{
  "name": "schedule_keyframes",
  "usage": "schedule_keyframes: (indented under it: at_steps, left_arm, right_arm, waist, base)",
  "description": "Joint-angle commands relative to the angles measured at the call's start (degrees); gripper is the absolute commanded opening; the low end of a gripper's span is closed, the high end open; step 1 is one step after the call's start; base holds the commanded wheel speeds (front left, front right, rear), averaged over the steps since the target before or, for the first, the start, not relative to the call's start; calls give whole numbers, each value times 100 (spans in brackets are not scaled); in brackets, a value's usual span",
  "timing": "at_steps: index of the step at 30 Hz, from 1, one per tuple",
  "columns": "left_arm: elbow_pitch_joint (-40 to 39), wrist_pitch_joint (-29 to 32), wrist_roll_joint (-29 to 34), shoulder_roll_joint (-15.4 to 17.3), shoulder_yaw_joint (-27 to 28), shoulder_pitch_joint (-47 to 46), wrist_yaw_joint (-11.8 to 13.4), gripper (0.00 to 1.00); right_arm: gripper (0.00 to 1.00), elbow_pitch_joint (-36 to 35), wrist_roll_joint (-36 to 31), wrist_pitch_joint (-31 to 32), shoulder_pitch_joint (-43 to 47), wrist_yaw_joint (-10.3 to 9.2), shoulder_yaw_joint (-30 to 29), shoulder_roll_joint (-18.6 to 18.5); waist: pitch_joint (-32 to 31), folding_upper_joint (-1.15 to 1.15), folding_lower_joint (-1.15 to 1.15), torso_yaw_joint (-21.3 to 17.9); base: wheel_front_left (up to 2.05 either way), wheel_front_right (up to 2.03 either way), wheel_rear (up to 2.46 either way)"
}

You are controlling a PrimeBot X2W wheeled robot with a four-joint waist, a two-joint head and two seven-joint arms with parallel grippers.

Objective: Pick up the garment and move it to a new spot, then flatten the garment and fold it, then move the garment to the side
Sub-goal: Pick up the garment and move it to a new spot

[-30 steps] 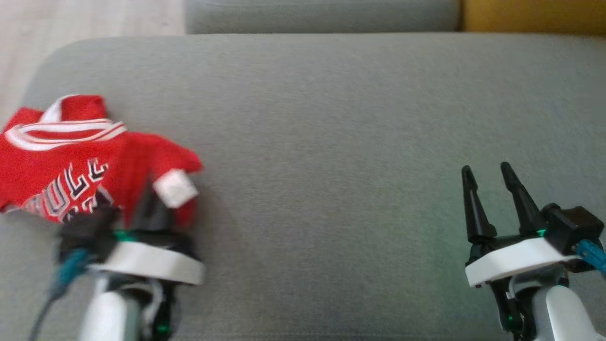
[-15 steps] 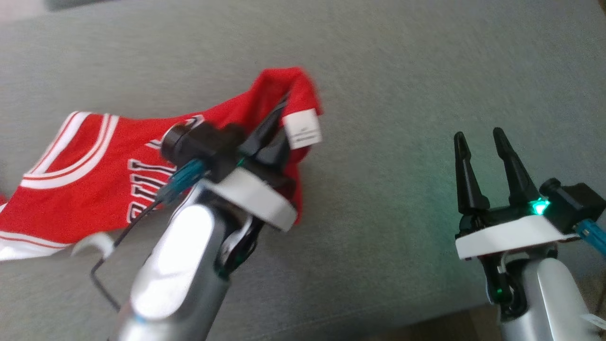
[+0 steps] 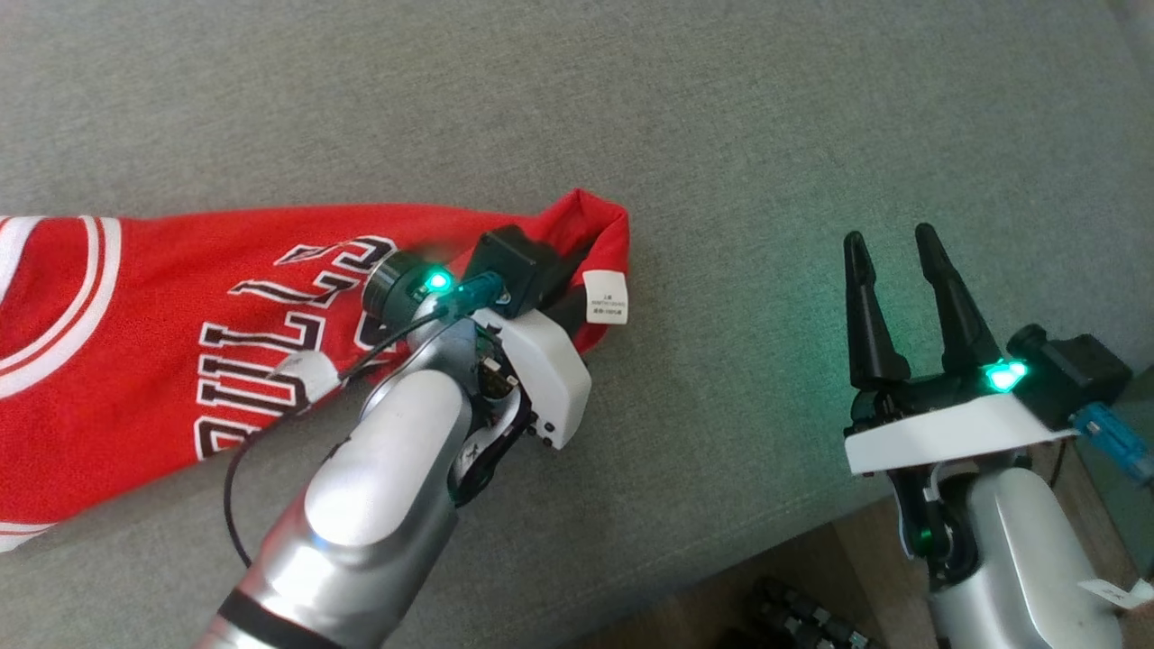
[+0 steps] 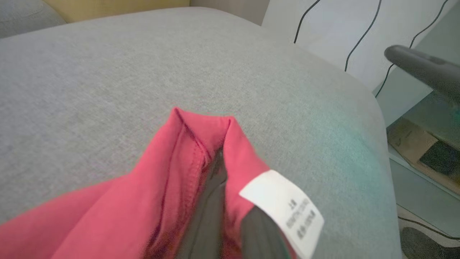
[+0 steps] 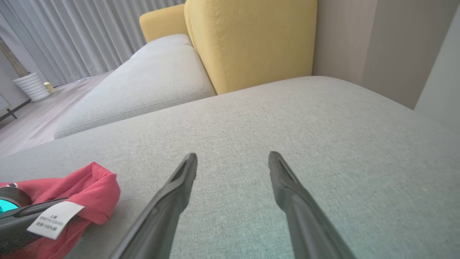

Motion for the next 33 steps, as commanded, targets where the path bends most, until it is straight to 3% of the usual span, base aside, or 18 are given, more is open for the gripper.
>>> schedule_keyframes:
  at_steps: [1,3,4,5,6,10,16,26,33]
  left_arm:
    - [-175,-62,-15,15,90,-233,-29,0]
    - [-45,-112,-16,14,9,-280,-39,0]
    - [5,-157,6,16,-26,-300,-40,10]
    - [37,-225,41,16,-60,-315,-35,63]
    - [55,-291,68,15,-103,-316,-33,100]
    - [-29,-672,51,5,-202,-205,20,100]
    - [-358,-1182,-221,19,81,190,341,100]
    - [-904,-1681,-467,638,1248,976,1312,100]
    - [-1188,-1771,-564,1037,1935,1655,1688,100]
  right_arm:
    - [100,-157,34,-68,-149,-4,109,-20]
    - [100,-103,21,-85,-158,-4,83,-20]
    - [100,-75,9,-84,-159,-4,72,-20]
    - [100,-51,-4,-81,-161,-4,62,-20]
    - [100,-32,-17,-79,-162,-4,51,-20]
    - [100,10,-116,-14,-124,-4,-9,-20]
    - [100,-42,-301,186,10,-4,-113,-20]
    - [100,-255,-462,508,307,-4,-316,-20]
    - [100,-354,-572,675,462,-4,-334,-20]
  waist:
    - [-17,0,0,25]
    - [-79,0,0,91]
    - [-126,0,0,133]
    - [-179,0,0,182]
    - [-238,0,0,240]
    - [-547,0,0,532]
    - [-1059,0,0,1049]
    - [-1558,0,0,1768]
    - [-1746,0,0,2035]
  base:
    - [0,0,0]
    - [0,0,0]
    - [0,0,0]
    - [0,0,0]
    - [0,0,0]
    - [0,0,0]
    - [0,0,0]
    - [0,0,0]
    - [0,0,0]
